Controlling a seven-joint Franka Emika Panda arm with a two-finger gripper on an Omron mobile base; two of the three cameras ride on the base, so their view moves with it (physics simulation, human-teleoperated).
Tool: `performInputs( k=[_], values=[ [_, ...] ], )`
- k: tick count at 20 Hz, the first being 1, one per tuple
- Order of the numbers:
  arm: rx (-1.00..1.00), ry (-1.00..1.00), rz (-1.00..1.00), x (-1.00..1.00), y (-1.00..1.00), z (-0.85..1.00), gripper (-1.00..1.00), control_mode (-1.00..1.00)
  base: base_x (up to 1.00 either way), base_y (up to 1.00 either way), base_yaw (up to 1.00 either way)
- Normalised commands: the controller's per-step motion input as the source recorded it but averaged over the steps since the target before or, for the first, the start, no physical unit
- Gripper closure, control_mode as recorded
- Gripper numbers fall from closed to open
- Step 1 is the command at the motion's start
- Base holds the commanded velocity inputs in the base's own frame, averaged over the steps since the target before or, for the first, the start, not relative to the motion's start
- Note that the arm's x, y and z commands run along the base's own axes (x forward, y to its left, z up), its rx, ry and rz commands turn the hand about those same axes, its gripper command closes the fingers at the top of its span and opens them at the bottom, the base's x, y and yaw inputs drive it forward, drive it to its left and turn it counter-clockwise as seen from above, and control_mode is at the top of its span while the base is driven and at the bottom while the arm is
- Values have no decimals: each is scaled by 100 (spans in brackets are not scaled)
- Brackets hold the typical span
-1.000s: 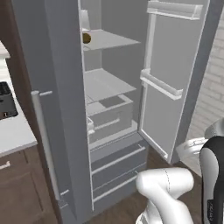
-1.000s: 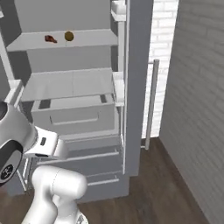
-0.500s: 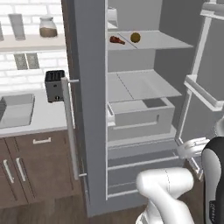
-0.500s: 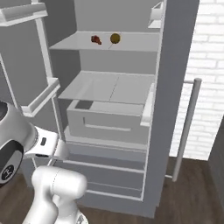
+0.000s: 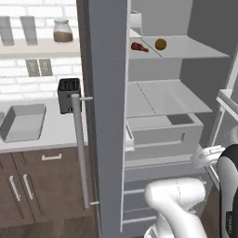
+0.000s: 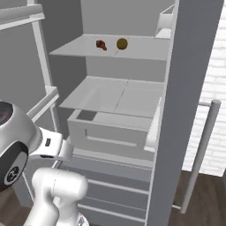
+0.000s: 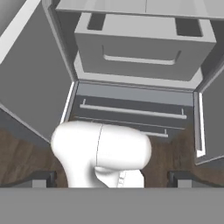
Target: Place one avocado and one chicken drumstick in each tupperware on the nearby counter, to pack two identical lunches.
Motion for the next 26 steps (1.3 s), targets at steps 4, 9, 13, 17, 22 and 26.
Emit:
performInputs(
  k=[4, 9, 13, 17, 22, 26],
  values=[
    [0, 0, 0, 0, 0, 0, -100, 100, 62, -36, 4],
    [0, 0, 0, 0, 0, 0, -100, 100, 32, -16, 10],
    [0, 0, 0, 0, 0, 0, -100, 100, 61, 4, 5],
    [0, 0, 0, 0, 0, 0, -100, 100, 42, 0, 3],
    [0, -2, 0, 17, 2, 11, -100, -100, 15, 0, 1],
    [0, -20, -3, 39, 22, 75, -100, -100, 0, 0, 0]
  ],
)
